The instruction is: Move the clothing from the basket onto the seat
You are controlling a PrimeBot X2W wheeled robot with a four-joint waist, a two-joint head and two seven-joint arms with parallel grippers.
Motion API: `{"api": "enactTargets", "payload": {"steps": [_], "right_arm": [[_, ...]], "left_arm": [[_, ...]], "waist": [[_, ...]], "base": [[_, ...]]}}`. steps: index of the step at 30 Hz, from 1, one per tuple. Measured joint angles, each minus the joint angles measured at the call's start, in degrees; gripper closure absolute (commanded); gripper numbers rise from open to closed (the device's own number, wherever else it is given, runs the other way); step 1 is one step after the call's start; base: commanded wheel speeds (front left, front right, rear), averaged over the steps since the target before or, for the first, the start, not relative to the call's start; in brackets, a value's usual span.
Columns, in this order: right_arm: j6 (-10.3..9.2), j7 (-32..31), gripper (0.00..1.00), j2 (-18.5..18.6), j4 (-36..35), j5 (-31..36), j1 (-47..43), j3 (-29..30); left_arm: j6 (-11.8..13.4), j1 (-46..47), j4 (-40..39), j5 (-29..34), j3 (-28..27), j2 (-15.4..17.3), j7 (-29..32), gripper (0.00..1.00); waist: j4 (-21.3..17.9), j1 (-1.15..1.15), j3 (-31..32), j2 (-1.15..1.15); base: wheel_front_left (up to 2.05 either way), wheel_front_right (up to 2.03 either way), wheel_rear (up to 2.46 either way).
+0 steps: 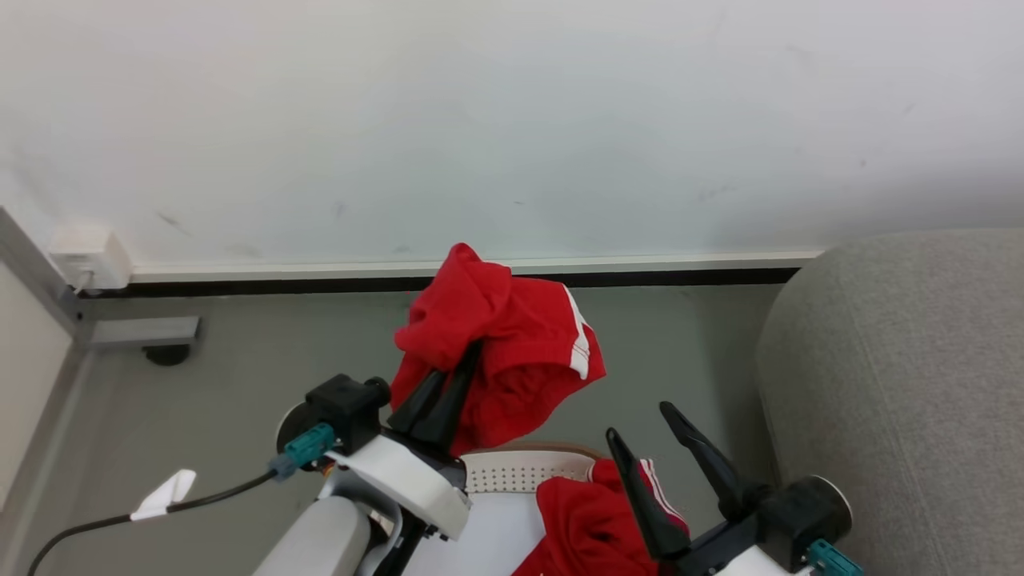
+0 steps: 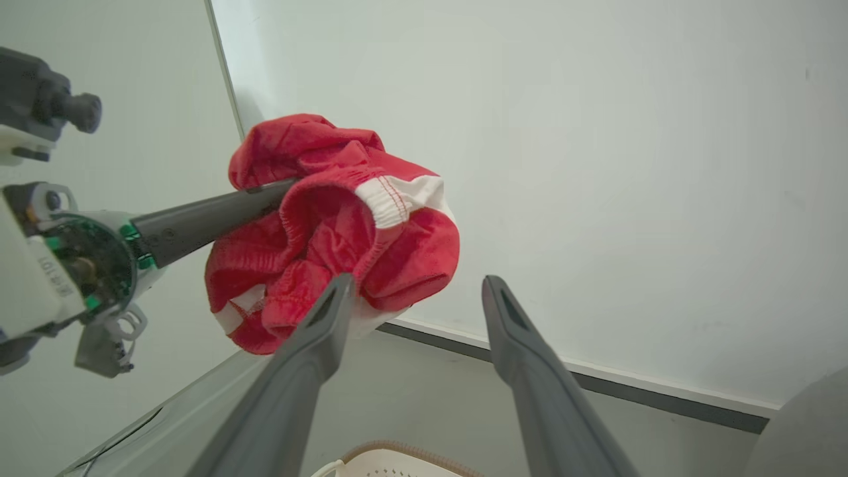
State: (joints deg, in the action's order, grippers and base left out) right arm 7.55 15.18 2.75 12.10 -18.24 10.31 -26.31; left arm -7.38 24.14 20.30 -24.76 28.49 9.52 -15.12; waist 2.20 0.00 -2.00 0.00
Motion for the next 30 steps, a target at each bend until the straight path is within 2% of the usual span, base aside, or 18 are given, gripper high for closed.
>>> {"api": "enactTargets", "payload": {"steps": [8,26,28,29,30], "right_arm": [[0.0,-0.01,0.0,0.0,4.0,-1.2,4.22,-3.34],[0.0,-0.01,0.0,0.01,15.69,-2.2,10.37,-4.99],[0.0,0.0,0.69,0.02,16.02,-2.55,10.71,-5.22],[0.0,0.0,1.0,0.02,16.11,-2.75,10.76,-5.57],[0.0,0.0,1.0,0.01,16.33,-3.3,10.77,-5.86]], "left_arm": [[-0.01,-0.41,-0.13,0.08,3.54,-1.05,-0.01,1.0],[-0.14,-0.71,-1.26,-0.82,13.07,-2.3,-0.01,1.0],[-0.14,-0.71,-1.24,-1.16,13.26,-2.3,-0.01,1.0],[-0.14,-0.72,-1.23,-1.38,13.22,-2.3,-0.01,1.0],[-0.14,-0.72,-1.22,-1.53,13.16,-2.27,-0.01,1.0]], "waist": [[3.59,0.0,0.55,0.0],[10.67,0.0,2.24,0.0],[10.93,0.0,2.37,0.0],[11.0,0.0,2.4,0.0],[11.02,0.0,2.39,0.0]], "base": [[0.0,0.0,0.0],[0.0,0.0,0.0],[0.0,0.0,0.0],[0.0,0.0,0.0],[0.0,0.0,0.0]]}}
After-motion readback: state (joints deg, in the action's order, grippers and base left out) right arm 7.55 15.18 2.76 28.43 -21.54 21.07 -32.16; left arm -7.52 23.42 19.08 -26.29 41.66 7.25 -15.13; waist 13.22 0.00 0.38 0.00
